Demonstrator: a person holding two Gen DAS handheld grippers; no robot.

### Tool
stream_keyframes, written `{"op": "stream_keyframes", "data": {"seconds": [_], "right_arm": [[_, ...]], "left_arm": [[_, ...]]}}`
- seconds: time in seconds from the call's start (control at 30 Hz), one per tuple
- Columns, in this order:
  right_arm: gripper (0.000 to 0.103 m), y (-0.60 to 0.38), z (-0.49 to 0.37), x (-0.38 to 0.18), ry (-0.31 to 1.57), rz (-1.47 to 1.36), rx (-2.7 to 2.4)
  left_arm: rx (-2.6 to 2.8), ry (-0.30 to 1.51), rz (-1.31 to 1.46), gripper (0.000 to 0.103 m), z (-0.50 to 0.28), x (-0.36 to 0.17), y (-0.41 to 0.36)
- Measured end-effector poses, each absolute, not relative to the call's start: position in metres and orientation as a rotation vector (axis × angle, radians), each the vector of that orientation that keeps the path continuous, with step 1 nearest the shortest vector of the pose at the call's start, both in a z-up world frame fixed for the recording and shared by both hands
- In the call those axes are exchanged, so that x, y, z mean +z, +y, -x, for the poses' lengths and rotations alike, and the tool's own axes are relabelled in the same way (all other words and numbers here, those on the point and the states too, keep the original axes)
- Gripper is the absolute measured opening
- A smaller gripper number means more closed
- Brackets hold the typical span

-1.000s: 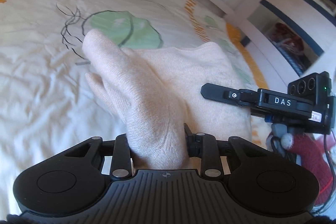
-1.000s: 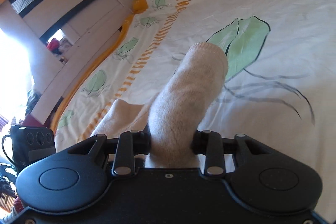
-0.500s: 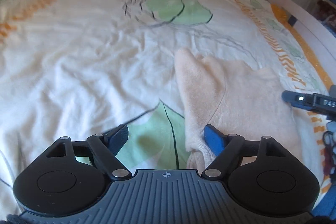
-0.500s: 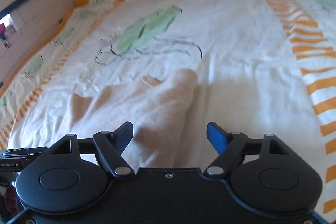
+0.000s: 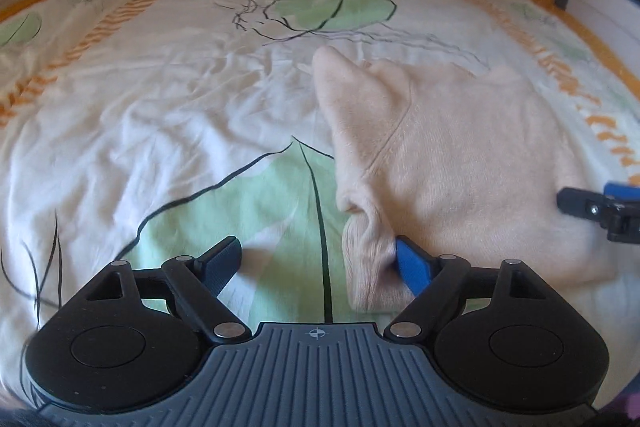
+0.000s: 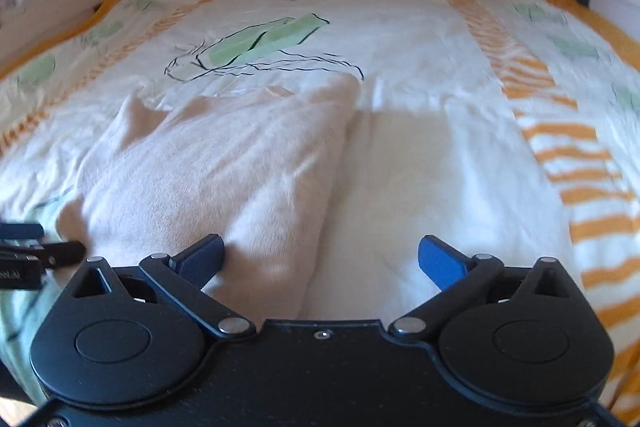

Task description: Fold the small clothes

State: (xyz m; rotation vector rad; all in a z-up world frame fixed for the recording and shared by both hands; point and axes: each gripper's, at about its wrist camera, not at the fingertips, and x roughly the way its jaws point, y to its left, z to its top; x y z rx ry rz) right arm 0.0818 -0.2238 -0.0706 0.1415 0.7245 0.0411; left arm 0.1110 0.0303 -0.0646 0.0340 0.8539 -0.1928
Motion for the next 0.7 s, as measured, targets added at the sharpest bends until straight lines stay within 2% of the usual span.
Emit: {"op": "stream_keyframes", "data": {"seconds": [0.7], "right_arm": [[0.102,-0.188,0.002,0.011,0.628,-0.105,-0.039]], "left_arm": [[-0.076,0.769,-0.128,0.082,-0.034,0.012,-0.012]]}}
